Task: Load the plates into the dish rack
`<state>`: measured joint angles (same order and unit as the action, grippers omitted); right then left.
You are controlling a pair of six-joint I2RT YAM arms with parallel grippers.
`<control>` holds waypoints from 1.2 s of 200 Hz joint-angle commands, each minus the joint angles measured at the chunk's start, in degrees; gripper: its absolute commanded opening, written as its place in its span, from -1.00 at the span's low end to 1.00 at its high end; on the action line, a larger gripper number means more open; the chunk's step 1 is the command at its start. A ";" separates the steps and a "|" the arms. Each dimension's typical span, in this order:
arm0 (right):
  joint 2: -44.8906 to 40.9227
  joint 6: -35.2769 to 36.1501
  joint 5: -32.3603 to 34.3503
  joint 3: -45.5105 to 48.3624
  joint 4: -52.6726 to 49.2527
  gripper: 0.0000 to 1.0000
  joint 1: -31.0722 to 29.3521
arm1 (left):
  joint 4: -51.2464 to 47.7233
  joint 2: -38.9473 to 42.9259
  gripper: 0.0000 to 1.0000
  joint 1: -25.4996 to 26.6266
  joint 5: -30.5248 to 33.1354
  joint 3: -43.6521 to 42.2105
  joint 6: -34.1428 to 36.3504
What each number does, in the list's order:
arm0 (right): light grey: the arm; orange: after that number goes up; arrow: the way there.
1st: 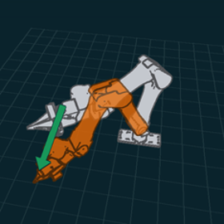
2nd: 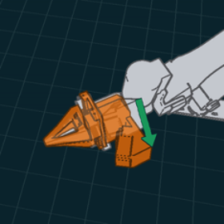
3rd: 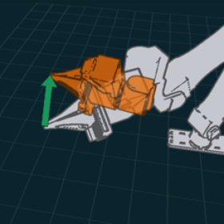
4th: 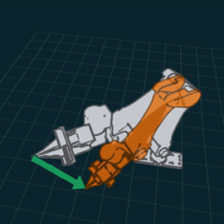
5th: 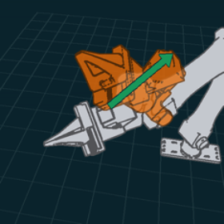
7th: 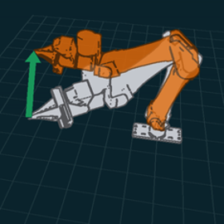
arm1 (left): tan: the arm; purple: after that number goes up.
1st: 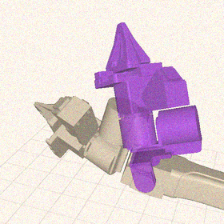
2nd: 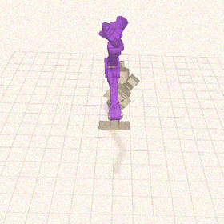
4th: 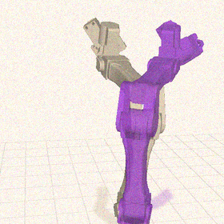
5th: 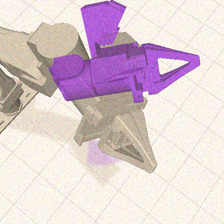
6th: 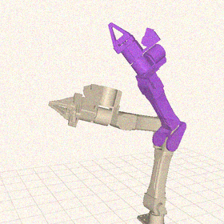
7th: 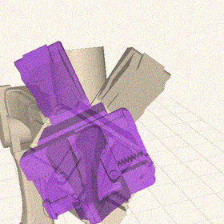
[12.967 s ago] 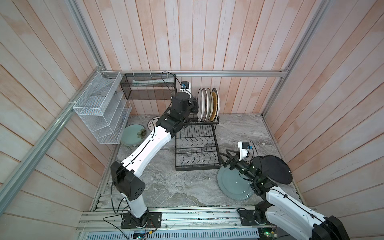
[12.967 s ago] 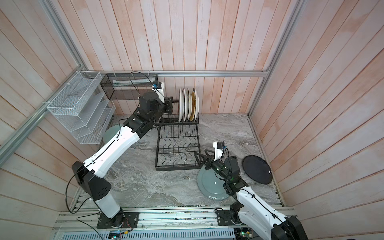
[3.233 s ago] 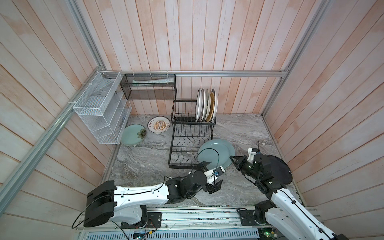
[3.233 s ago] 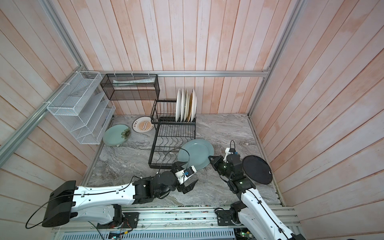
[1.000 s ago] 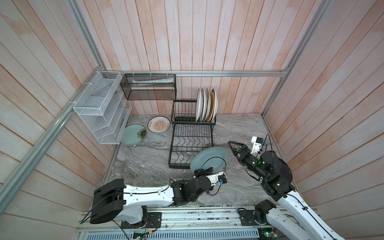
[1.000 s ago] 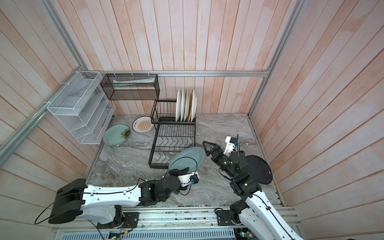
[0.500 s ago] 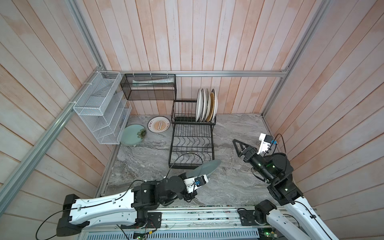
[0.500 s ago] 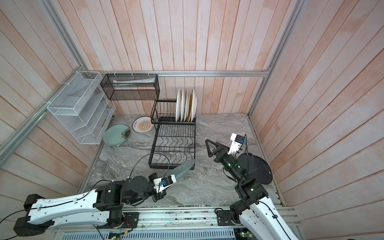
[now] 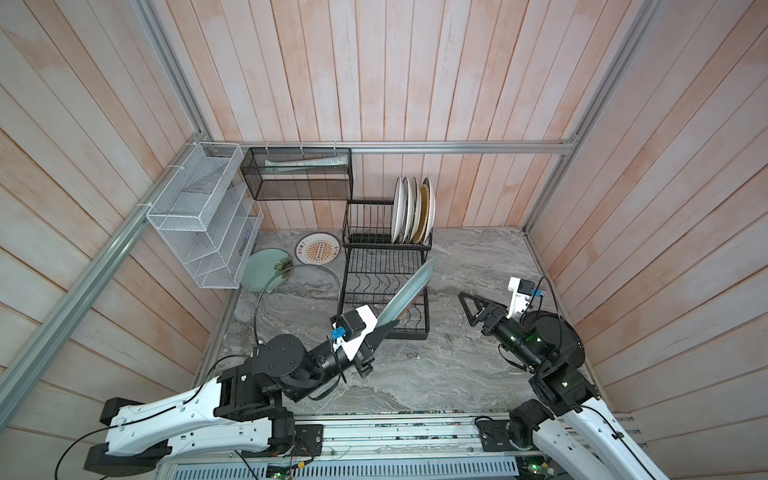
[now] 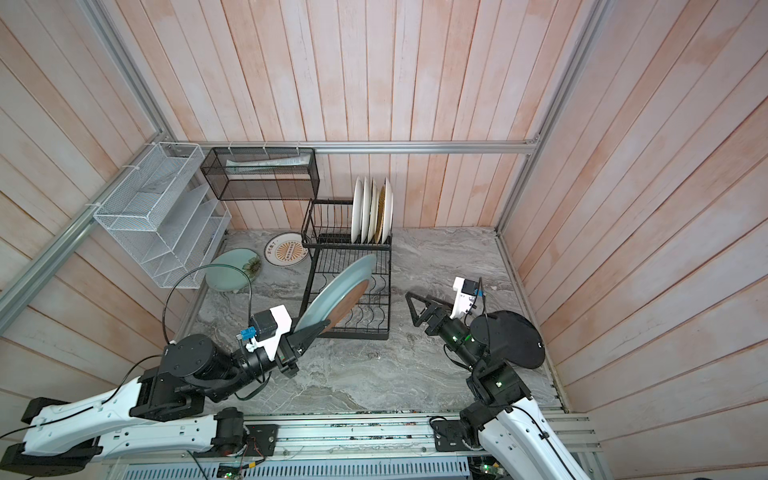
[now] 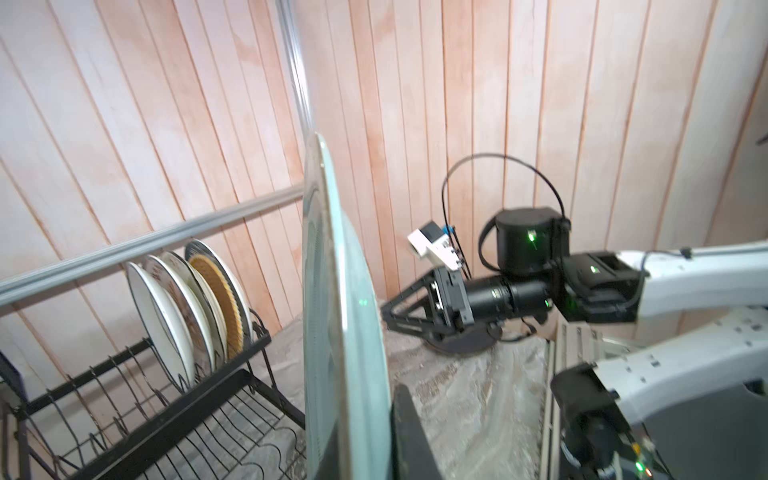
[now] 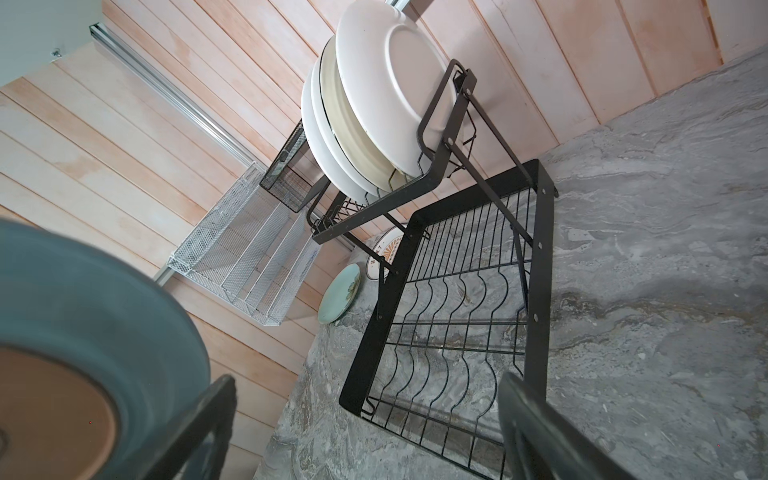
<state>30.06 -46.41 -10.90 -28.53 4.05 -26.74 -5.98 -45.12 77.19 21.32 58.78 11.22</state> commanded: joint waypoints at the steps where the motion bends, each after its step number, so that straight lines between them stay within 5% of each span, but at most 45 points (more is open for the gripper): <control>1: -0.89 0.71 -2.47 1.45 2.55 0.96 0.02 | 14.85 -2.54 -1.00 -1.04 6.76 5.84 4.19; 20: -1.18 0.72 -3.51 2.68 2.70 0.95 0.02 | 13.98 -6.23 -1.00 -6.32 6.98 10.51 2.41; 66: -2.30 0.27 -6.37 6.17 3.32 0.96 -0.02 | 7.96 -13.66 -1.00 -24.82 -6.81 20.04 -8.67; 132: -2.53 0.84 -11.35 9.26 2.91 0.96 -0.15 | 6.48 -28.81 -1.00 -41.06 -20.19 31.82 -17.87; 240: -2.93 1.30 -13.40 10.28 0.35 0.96 -0.24 | 3.96 -49.99 -1.00 -47.57 -24.42 46.42 -20.87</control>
<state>27.24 -46.22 -22.81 -18.26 4.64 -26.76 -8.60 -94.24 30.00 -1.74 100.27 -9.89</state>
